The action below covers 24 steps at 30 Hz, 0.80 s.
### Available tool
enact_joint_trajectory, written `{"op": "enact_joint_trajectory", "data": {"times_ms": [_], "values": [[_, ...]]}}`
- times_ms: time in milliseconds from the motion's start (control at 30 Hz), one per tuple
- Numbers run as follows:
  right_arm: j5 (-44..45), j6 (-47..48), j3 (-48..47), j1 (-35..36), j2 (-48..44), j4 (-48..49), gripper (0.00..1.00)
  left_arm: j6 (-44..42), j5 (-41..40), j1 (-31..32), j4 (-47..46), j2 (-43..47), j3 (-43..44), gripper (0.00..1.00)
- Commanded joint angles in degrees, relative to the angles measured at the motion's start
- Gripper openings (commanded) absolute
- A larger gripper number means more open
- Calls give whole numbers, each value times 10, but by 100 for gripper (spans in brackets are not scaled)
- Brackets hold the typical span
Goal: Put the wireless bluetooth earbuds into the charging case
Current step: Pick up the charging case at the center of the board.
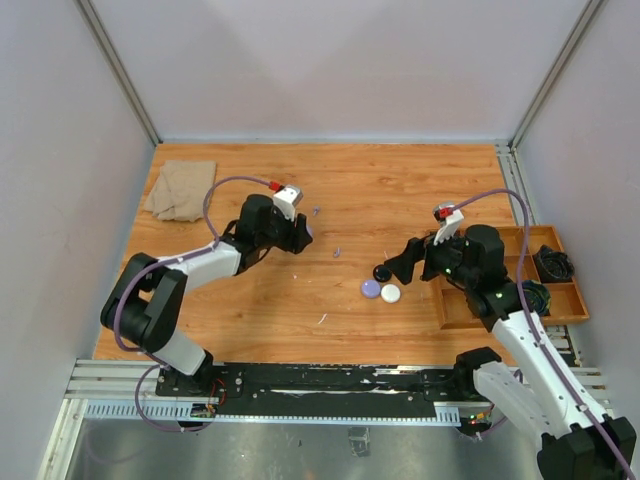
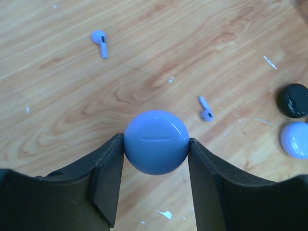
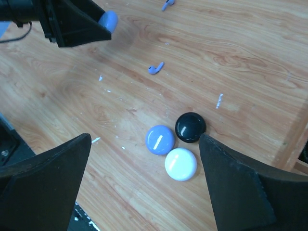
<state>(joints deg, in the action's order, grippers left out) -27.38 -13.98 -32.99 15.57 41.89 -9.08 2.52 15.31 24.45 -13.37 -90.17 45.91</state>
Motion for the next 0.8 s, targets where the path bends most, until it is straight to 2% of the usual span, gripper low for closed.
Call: {"op": "enact_joint_trajectory", "data": {"times_ms": [0, 367, 567, 767], "values": [[-54, -32, -49, 10, 30, 3, 94, 32, -52, 57, -97, 63, -56, 46], [-55, -19, -155, 95, 149, -66, 90, 13, -138, 186, -171, 177, -152, 47], [-49, -23, -203, 132, 206, -73, 83, -16, -160, 248, -190, 234, -185, 48], [-47, -20, -242, 166, 259, -78, 76, -40, -166, 280, -197, 272, -195, 50]]}}
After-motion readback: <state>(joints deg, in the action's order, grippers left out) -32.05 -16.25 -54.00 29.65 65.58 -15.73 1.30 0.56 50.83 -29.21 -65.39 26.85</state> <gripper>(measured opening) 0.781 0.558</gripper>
